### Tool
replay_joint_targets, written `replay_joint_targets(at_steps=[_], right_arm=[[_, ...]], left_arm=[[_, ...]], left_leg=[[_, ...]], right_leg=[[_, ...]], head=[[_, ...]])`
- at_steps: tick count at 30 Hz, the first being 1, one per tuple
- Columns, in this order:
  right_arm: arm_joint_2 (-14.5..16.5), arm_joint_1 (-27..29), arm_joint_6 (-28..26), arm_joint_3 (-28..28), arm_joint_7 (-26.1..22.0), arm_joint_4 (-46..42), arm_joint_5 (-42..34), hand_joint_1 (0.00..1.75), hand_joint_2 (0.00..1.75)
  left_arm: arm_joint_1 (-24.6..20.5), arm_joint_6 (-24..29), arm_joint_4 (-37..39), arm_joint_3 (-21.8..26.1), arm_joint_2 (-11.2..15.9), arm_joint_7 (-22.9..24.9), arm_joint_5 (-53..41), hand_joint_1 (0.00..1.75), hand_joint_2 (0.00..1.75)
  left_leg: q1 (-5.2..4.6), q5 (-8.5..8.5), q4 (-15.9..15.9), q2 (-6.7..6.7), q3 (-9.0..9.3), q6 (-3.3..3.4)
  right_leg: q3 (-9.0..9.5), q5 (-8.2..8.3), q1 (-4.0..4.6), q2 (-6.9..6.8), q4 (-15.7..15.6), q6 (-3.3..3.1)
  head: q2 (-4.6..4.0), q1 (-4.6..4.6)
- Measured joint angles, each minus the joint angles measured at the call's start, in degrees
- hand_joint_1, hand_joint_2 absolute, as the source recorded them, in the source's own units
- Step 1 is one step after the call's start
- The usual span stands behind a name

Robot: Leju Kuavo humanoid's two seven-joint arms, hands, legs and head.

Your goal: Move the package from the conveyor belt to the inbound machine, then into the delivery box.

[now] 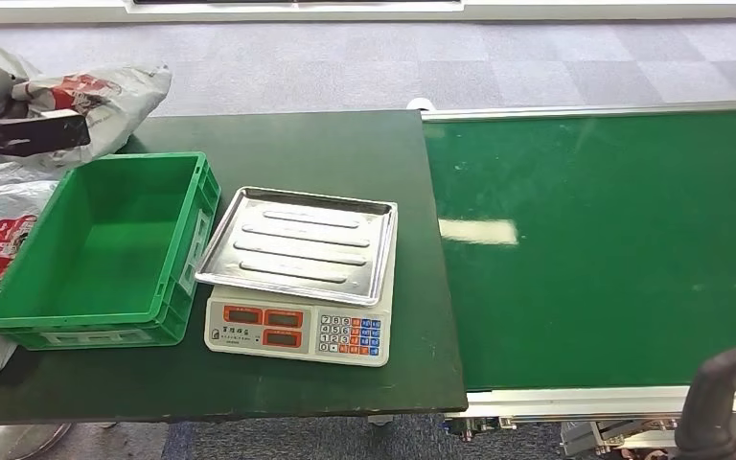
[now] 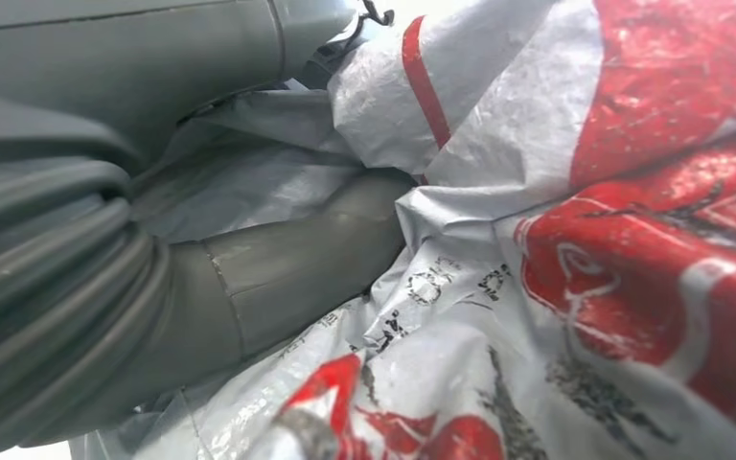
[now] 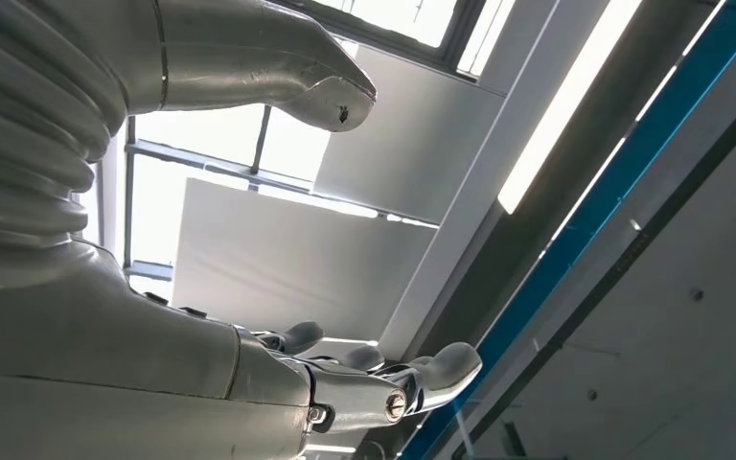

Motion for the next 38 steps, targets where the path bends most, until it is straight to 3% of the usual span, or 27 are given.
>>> replay_joint_targets(at_steps=[7,14,18,20,22,24,31,34,38], right_arm=[[-0.2,1.2,0.0,-0.1,0.0,-0.7,1.0,0.00,1.75],[-0.2,3.3,0.0,-0.1,0.0,-2.1,2.3,0.00,1.75],[-0.2,3.6,0.0,-0.1,0.0,-2.5,2.3,0.00,1.75],[-0.2,3.7,0.0,-0.1,0.0,-2.6,2.3,0.00,1.75],[-0.2,3.7,0.0,-0.1,0.0,-2.6,2.2,0.00,1.75],[-0.2,3.8,0.0,-0.1,0.0,-2.6,2.1,0.00,1.75],[0.3,5.8,0.0,-0.3,0.0,-3.7,3.5,0.00,1.75],[1.3,7.0,0.0,-0.4,0.0,-4.8,4.5,0.00,1.75],[2.7,8.1,0.0,-0.5,0.0,-5.9,5.8,0.00,1.75]], left_arm=[[6.4,0.1,1.2,1.8,4.0,-1.9,1.4,1.75,1.75],[18.3,1.1,0.7,5.1,7.8,-5.3,4.4,1.75,1.75],[21.6,1.2,0.4,6.0,9.0,-5.5,4.7,1.75,1.75],[22.6,1.1,0.1,6.1,9.4,-5.5,4.8,0.96,1.75],[24.3,0.8,-0.7,6.7,9.8,-5.9,5.5,0.09,0.87],[27.9,0.1,-2.9,8.1,10.4,-6.4,7.0,0.00,0.00],[45.8,-0.1,-22.0,19.2,11.8,-3.0,12.1,0.00,0.00],[51.3,-2.2,-31.4,26.1,9.8,-1.7,16.9,0.00,0.00],[53.7,-3.4,-41.0,34.7,4.6,-1.2,27.9,0.00,0.00]], left_leg=[[-0.01,-0.01,0.0,-0.03,-0.03,-0.03],[-0.01,-0.09,0.0,0.15,0.00,-0.11],[0.00,-0.09,0.0,0.09,-0.05,-0.11],[0.00,-0.09,0.0,0.08,-0.05,-0.11],[-0.02,-0.10,0.0,0.10,-0.01,-0.11],[-0.05,-0.14,0.0,0.18,0.06,-0.12],[-0.09,-0.30,0.0,0.27,0.18,-0.10],[-0.09,-0.34,0.0,0.24,0.13,-0.08],[-0.10,-0.34,0.0,0.12,0.09,-0.07]], right_leg=[[0.00,-0.04,-0.01,-0.03,0.0,-0.04],[-0.11,-0.10,-0.03,0.13,0.0,-0.10],[-0.11,-0.11,0.00,0.07,0.0,-0.10],[-0.10,-0.11,0.00,0.07,0.0,-0.10],[-0.08,-0.11,-0.02,0.08,0.0,-0.10],[-0.06,-0.12,-0.06,0.15,0.0,-0.10],[-0.05,-0.32,-0.09,0.22,0.0,-0.07],[-0.09,-0.35,-0.08,0.17,0.0,-0.07],[-0.02,-0.32,-0.10,0.05,0.0,-0.05]], head=[[0.00,0.01],[0.00,0.00],[0.00,0.01],[0.00,0.01],[0.00,0.01],[0.00,0.01],[0.00,0.01],[0.00,0.01],[0.00,0.02]])
